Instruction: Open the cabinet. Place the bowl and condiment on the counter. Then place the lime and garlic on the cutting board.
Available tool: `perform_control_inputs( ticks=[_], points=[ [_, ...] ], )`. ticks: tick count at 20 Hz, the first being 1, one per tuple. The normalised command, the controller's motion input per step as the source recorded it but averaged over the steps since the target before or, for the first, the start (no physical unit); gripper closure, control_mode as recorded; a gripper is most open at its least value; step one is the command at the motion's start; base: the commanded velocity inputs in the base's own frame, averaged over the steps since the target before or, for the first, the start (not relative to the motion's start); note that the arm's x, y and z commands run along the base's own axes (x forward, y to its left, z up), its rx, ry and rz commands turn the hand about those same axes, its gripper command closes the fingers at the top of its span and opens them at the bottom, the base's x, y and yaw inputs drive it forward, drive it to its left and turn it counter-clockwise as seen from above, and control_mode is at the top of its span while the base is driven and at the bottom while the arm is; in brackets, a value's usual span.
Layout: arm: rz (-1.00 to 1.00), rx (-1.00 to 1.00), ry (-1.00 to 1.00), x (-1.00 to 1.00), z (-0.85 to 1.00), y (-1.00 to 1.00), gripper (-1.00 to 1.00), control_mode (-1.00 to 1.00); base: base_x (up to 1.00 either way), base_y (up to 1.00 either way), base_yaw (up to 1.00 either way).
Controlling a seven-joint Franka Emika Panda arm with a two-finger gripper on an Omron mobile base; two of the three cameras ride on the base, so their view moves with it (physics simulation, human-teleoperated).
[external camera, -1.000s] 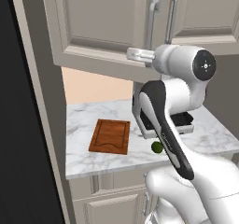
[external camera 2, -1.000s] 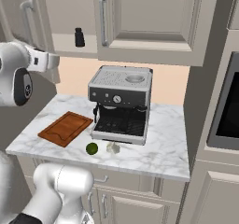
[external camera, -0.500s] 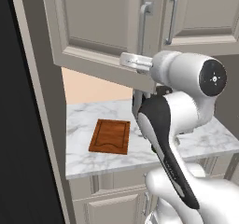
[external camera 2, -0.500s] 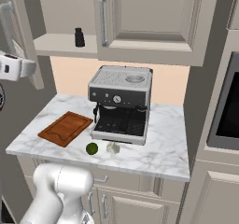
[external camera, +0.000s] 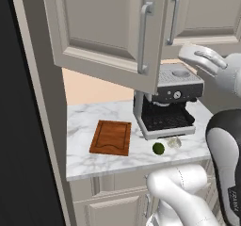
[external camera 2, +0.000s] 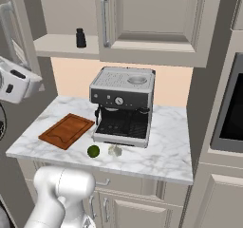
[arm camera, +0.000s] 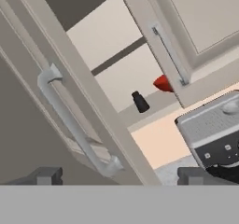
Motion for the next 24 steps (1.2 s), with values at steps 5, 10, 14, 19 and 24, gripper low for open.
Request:
perform_control_inputs(
  ticks=[5,10,14,19,24],
  points=[
    [0.00,0.17,0.05,-0.19,0.14,-0.64,-1.00,-1.00,0.00,0.00,0.00],
    [0.00,0.09,0.10,0.00,0.00,-0.36,-1.00,-1.00,0.00,0.00,0.00],
    [0.00,0.12,0.18,0.09,0.00,-0.05,-1.00,-1.00,0.00,0.00,0.00],
    [0.03,0.25,0.13,0.42,-0.19,0.22,-1.00,-1.00,0.00,0.00,0.00],
    [0.08,0.27,0.03,0.73,-0.57,0.66,-1.00,-1.00,0.00,0.00,0.00]
  ],
)
